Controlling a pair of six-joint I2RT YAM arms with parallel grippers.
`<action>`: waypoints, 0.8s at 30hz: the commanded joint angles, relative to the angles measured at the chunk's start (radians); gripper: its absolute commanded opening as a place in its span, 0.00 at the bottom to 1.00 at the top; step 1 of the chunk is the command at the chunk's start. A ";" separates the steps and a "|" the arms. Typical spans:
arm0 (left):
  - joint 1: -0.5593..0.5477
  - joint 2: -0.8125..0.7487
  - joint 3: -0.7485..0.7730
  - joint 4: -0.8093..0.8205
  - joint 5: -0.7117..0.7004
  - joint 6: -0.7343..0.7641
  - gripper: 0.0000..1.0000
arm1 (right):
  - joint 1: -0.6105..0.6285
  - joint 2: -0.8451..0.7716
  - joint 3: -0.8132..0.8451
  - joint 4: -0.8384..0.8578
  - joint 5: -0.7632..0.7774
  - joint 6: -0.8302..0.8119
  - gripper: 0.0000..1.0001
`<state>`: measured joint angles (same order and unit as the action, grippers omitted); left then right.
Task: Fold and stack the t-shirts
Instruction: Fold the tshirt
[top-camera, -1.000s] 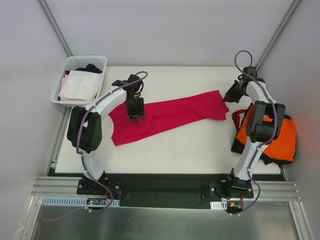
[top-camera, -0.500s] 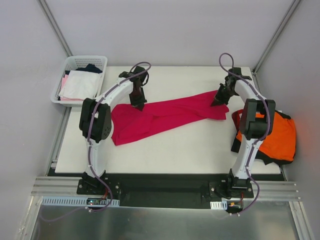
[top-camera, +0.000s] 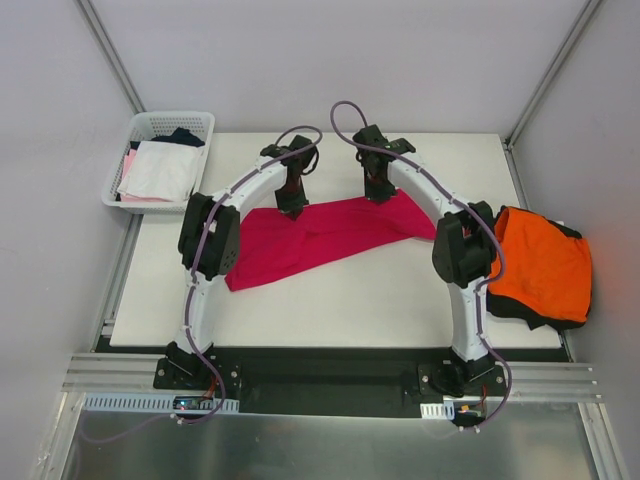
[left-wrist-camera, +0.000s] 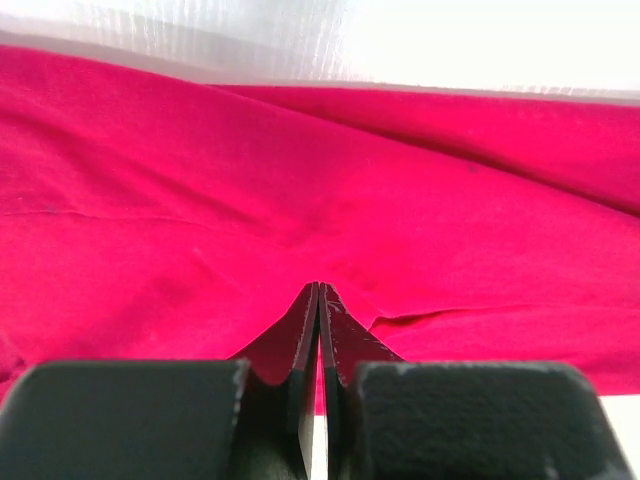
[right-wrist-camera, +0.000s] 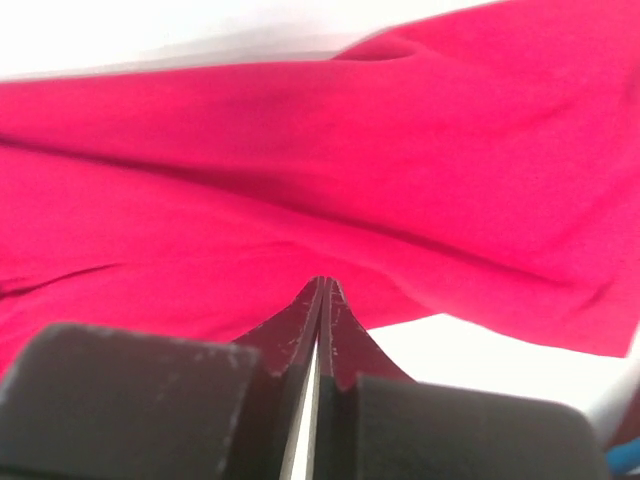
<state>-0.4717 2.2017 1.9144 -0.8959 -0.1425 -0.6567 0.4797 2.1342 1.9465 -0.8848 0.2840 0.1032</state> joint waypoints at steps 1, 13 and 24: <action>0.008 -0.043 -0.066 -0.024 -0.022 -0.053 0.00 | -0.056 0.036 0.043 -0.086 0.122 0.010 0.01; 0.002 -0.057 -0.207 -0.017 -0.094 -0.093 0.00 | -0.118 0.113 0.025 -0.062 0.003 0.049 0.01; 0.065 0.019 -0.117 -0.015 -0.042 -0.084 0.00 | -0.118 0.052 -0.142 -0.051 -0.078 0.066 0.01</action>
<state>-0.4606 2.1902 1.7325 -0.9031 -0.1905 -0.7330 0.3637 2.2578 1.8629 -0.9104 0.2298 0.1497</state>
